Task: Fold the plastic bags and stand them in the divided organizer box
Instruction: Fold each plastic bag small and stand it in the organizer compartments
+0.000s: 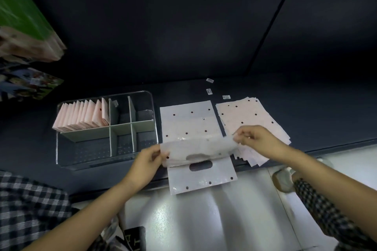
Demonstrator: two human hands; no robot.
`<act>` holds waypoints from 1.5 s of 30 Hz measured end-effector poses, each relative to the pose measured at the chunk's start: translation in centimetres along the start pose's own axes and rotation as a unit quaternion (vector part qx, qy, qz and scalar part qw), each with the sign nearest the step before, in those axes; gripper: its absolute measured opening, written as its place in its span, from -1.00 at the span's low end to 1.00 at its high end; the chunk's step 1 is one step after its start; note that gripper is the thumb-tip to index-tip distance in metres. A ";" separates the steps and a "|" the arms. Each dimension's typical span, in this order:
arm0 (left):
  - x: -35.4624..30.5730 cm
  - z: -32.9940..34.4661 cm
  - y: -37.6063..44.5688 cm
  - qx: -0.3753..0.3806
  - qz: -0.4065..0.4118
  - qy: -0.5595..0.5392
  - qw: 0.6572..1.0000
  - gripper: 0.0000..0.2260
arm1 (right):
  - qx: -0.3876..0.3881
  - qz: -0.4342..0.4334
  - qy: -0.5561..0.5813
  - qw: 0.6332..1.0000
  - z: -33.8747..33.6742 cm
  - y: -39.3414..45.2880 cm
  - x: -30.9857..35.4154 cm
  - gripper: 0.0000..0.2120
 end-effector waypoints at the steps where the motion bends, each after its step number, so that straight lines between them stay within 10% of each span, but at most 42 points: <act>1: -0.3 0.1 0.2 -0.029 0.015 0.008 0.999 -0.82 | -0.023 0.003 0.008 1.000 -0.2 1.1 0.0 -0.86; 6: -0.8 0.7 0.7 -0.132 0.162 0.232 0.950 -0.48 | -0.105 0.049 -0.045 0.992 1.0 6.9 -1.3 -0.81; 13: 3.7 3.8 0.5 0.133 0.196 0.483 0.843 -0.44 | -0.197 0.116 -0.159 0.960 3.4 10.5 -2.9 -0.71; 22: 6.1 5.0 0.3 0.166 0.188 0.601 0.759 -0.36 | 0.025 -0.230 -0.448 0.864 12.3 2.2 -4.0 -0.47; 33: 7.6 0.5 -0.8 0.160 0.116 0.609 0.768 -0.29 | 0.056 -0.110 -0.538 0.834 5.7 -1.6 -9.9 -0.28; 39: 4.8 1.7 -0.1 0.094 0.180 0.524 0.827 -0.49 | -0.004 -0.139 -0.438 0.888 7.1 0.6 -7.5 -0.47; 45: 4.7 3.0 1.9 0.085 0.147 0.484 0.859 -0.63 | -0.014 -0.202 -0.536 0.819 8.2 3.2 -5.8 -0.37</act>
Point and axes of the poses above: each hand's wrist, its own y-axis towards the middle knuckle, its own z-axis out of the palm, x = y × z, the point moved 1 cm from there along y, towards the middle knuckle, and after that the axes turned 4 degrees about -y, right-handed, at the moved point
